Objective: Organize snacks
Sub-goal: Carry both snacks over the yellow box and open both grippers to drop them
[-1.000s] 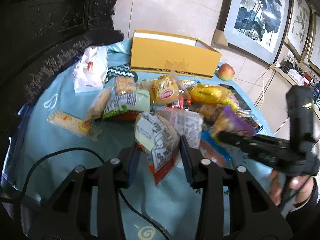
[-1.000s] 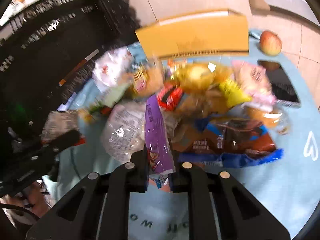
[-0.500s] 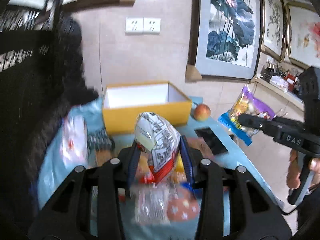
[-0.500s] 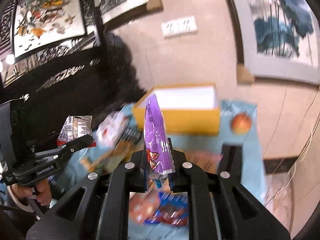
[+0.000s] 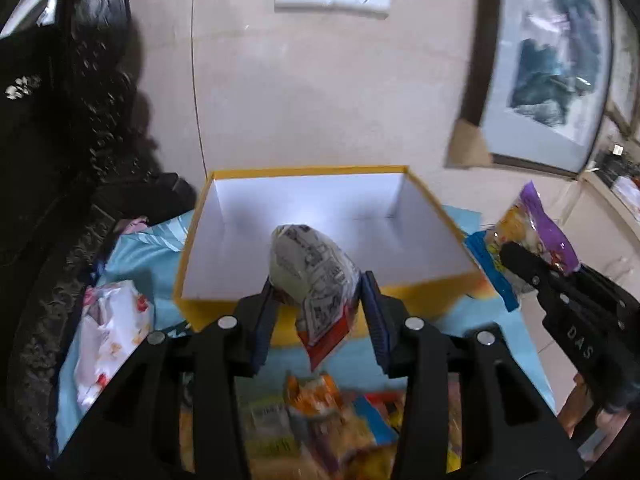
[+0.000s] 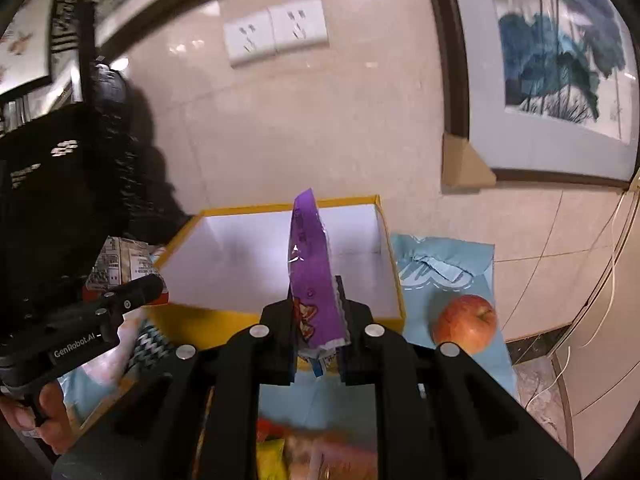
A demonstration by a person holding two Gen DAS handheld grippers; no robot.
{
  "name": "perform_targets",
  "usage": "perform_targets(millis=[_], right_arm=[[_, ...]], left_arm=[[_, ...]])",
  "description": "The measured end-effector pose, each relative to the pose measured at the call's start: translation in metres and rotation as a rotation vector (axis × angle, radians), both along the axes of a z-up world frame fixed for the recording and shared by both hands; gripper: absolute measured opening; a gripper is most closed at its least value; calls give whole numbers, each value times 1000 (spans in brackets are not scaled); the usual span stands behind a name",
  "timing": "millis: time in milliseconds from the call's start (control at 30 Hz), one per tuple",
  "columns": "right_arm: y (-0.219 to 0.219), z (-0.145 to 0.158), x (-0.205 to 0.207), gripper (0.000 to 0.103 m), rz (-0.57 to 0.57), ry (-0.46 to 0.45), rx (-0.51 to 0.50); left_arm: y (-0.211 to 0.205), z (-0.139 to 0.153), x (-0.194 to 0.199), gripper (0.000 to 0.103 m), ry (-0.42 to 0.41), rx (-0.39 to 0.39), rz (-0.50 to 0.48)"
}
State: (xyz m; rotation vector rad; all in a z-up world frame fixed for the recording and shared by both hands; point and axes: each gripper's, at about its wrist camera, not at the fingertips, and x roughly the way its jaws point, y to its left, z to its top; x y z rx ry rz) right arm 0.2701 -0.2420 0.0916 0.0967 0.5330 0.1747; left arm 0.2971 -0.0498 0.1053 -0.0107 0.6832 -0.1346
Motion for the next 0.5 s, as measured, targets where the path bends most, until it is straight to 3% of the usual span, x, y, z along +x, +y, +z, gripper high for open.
perform_targets(millis=[167,233,267,300,400,500], right_arm=[[2,-14,42,16,-23,23,0],[1,-21,59,22,-13,53,34],[0,-25,64,46,-29,68,30],[0,-24,64,66,-56,63,17],[-7,-19,43,67,-73,-17,39],[-17,-10,15,68,-48,-34,75]], left_arm=[[-2,-10,52,43,8,27,11],[-3,-15,67,71,28,14,21],[-3,-19,73,94,45,8,37],[-3,-20,74,96,37,11,65],[0,-25,67,96,40,-18,43],[8,-25,46,96,55,-38,36]])
